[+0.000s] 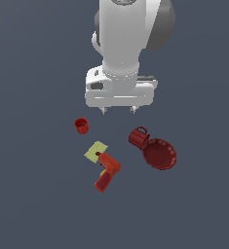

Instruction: Pick up a designated object from a clutter of objects.

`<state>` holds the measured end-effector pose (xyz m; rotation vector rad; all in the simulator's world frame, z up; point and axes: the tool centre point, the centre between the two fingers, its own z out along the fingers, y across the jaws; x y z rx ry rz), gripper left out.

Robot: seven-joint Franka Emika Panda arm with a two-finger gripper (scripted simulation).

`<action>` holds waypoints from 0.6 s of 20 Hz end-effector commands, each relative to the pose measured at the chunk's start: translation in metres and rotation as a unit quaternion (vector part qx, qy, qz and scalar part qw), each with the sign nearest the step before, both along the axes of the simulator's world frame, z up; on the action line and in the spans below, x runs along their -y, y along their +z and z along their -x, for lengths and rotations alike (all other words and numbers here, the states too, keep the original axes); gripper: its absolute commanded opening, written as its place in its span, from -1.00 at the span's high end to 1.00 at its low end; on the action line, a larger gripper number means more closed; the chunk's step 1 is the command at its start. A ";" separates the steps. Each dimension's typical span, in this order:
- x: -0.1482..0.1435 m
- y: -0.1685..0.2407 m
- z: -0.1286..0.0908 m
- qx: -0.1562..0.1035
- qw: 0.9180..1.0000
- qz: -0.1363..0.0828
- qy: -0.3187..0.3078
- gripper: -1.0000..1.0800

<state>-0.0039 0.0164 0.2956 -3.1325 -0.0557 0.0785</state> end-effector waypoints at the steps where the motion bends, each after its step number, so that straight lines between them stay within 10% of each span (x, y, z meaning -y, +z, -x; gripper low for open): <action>1: 0.000 0.000 0.000 0.000 1.000 0.000 0.000 -1.00; 12: 0.001 0.004 -0.005 0.007 1.000 0.005 0.013 -1.00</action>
